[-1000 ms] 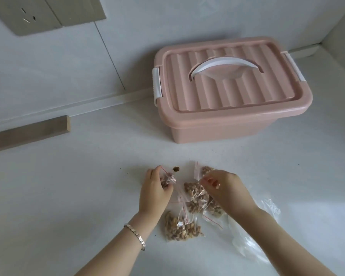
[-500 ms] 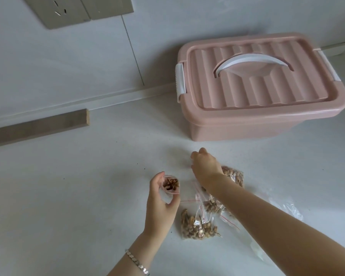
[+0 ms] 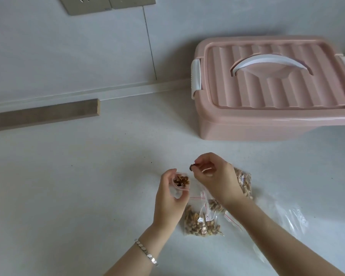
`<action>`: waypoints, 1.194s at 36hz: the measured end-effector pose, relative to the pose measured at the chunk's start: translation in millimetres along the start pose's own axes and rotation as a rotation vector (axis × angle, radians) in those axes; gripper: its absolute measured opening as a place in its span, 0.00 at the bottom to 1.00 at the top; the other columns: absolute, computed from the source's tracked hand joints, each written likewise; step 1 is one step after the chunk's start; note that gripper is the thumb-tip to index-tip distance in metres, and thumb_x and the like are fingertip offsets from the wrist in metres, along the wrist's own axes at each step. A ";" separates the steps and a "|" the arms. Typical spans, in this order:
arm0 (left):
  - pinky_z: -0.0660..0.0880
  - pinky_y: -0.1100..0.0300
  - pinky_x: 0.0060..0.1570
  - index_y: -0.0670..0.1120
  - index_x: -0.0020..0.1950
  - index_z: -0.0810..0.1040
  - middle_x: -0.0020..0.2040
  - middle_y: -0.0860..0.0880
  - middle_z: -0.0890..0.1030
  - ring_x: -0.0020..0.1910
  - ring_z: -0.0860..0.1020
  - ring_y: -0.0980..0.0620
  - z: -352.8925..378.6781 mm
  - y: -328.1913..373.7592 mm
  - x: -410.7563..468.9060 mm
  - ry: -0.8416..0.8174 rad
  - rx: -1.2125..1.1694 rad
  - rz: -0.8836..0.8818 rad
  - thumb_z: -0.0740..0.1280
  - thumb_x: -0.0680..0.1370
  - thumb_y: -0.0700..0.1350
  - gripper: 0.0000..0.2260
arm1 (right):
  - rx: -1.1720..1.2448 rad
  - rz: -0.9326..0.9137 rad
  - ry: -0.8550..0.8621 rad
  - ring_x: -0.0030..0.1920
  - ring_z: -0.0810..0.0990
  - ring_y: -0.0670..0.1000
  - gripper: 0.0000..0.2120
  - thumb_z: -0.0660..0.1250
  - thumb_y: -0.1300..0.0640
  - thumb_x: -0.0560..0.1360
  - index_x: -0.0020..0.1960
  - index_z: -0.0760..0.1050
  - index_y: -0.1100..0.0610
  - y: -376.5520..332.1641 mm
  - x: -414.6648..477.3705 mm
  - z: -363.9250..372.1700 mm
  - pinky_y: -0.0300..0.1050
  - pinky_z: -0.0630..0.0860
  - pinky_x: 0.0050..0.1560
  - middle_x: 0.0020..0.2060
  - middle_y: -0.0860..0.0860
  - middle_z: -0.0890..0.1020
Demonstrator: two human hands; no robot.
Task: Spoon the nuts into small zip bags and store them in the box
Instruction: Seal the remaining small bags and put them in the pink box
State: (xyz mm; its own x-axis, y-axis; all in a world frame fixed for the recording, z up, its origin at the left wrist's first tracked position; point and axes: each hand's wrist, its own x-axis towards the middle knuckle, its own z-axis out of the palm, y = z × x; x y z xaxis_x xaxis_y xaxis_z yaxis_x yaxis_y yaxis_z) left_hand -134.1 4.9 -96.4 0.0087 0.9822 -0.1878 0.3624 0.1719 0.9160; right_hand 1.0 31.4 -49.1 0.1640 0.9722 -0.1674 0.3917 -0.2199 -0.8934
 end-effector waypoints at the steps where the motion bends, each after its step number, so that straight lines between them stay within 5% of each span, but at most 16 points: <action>1: 0.66 0.81 0.49 0.58 0.56 0.66 0.52 0.64 0.72 0.53 0.69 0.76 0.6 0.8 -0.7 0.003 0.001 0.002 0.70 0.71 0.34 0.24 | 0.003 -0.039 -0.013 0.38 0.79 0.39 0.12 0.71 0.64 0.69 0.40 0.73 0.48 -3.2 -7.1 2.8 0.27 0.73 0.36 0.35 0.42 0.80; 6: 0.68 0.79 0.46 0.59 0.53 0.65 0.48 0.62 0.76 0.50 0.74 0.72 3.0 6.7 -5.1 -0.009 -0.004 0.022 0.72 0.70 0.34 0.26 | -0.231 -0.203 -0.078 0.42 0.73 0.33 0.05 0.72 0.61 0.69 0.44 0.81 0.53 5.1 -24.8 15.6 0.25 0.69 0.40 0.35 0.33 0.73; 11: 0.68 0.78 0.48 0.60 0.53 0.66 0.50 0.59 0.78 0.52 0.74 0.70 -1.8 8.5 -7.8 -0.008 -0.003 0.032 0.72 0.70 0.36 0.25 | -0.221 -0.255 0.027 0.42 0.75 0.40 0.03 0.72 0.57 0.67 0.41 0.81 0.54 10.3 -34.3 11.1 0.31 0.72 0.44 0.42 0.45 0.79; 15: 0.69 0.77 0.50 0.60 0.55 0.67 0.52 0.58 0.78 0.54 0.75 0.66 -6.5 15.6 -15.6 -0.024 -0.008 0.089 0.73 0.70 0.36 0.25 | -0.241 -0.247 -0.053 0.42 0.77 0.42 0.08 0.72 0.51 0.68 0.46 0.81 0.51 7.9 -47.0 -0.3 0.35 0.76 0.41 0.46 0.45 0.77; 21: 0.67 0.77 0.54 0.67 0.58 0.66 0.58 0.65 0.74 0.57 0.73 0.67 -14.2 33.0 -34.7 -0.053 0.066 0.306 0.69 0.71 0.45 0.24 | -0.278 -0.329 -0.035 0.38 0.74 0.40 0.02 0.71 0.54 0.69 0.41 0.80 0.49 3.2 -63.6 -8.9 0.29 0.72 0.40 0.44 0.45 0.78; 25: 0.66 0.77 0.55 0.53 0.51 0.72 0.56 0.55 0.75 0.60 0.70 0.67 -25.4 31.9 -36.5 -0.128 0.214 0.575 0.67 0.72 0.52 0.09 | -0.383 -0.520 -0.067 0.40 0.79 0.43 0.04 0.64 0.55 0.72 0.42 0.77 0.52 -4.0 -72.7 -24.1 0.37 0.76 0.35 0.46 0.48 0.80; 29: 0.73 0.71 0.47 0.53 0.44 0.72 0.60 0.56 0.72 0.55 0.74 0.63 -40.6 25.8 -34.6 -0.217 0.419 0.654 0.64 0.74 0.59 0.10 | -0.572 -0.644 -0.089 0.39 0.82 0.48 0.08 0.65 0.57 0.72 0.37 0.79 0.57 -5.6 -78.1 -44.5 0.38 0.77 0.34 0.45 0.51 0.82; 35: 0.71 0.63 0.51 0.44 0.37 0.80 0.42 0.52 0.81 0.43 0.76 0.55 -40.5 28.3 -42.1 -0.078 0.543 1.003 0.68 0.74 0.44 0.07 | -0.647 -0.765 0.017 0.38 0.81 0.49 0.10 0.63 0.55 0.72 0.37 0.81 0.56 6.6 -94.6 -51.6 0.39 0.77 0.35 0.40 0.50 0.83; 38: 0.69 0.63 0.51 0.47 0.34 0.81 0.37 0.55 0.81 0.41 0.75 0.57 -31.0 16.6 -48.4 -0.098 0.650 0.915 0.71 0.69 0.46 0.05 | -0.664 -0.716 -0.018 0.36 0.81 0.49 0.11 0.62 0.55 0.72 0.35 0.80 0.54 26.9 -103.6 -44.4 0.39 0.77 0.33 0.38 0.47 0.83; 43: 0.69 0.66 0.45 0.48 0.33 0.81 0.35 0.56 0.80 0.37 0.73 0.58 -20.7 19.7 -61.8 -0.203 0.623 0.736 0.63 0.71 0.51 0.11 | -0.595 -0.576 -0.051 0.33 0.79 0.47 0.03 0.69 0.59 0.68 0.36 0.80 0.55 41.2 -116.5 -41.2 0.39 0.76 0.31 0.35 0.45 0.81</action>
State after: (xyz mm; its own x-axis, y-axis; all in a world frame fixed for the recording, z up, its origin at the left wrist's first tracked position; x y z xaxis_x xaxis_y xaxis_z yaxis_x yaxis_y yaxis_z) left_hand -146.8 -50.8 -59.5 0.5681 0.7861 0.2436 0.6280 -0.6054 0.4890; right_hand 35.4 -94.2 -49.2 -0.2442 0.9450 0.2176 0.8175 0.3213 -0.4780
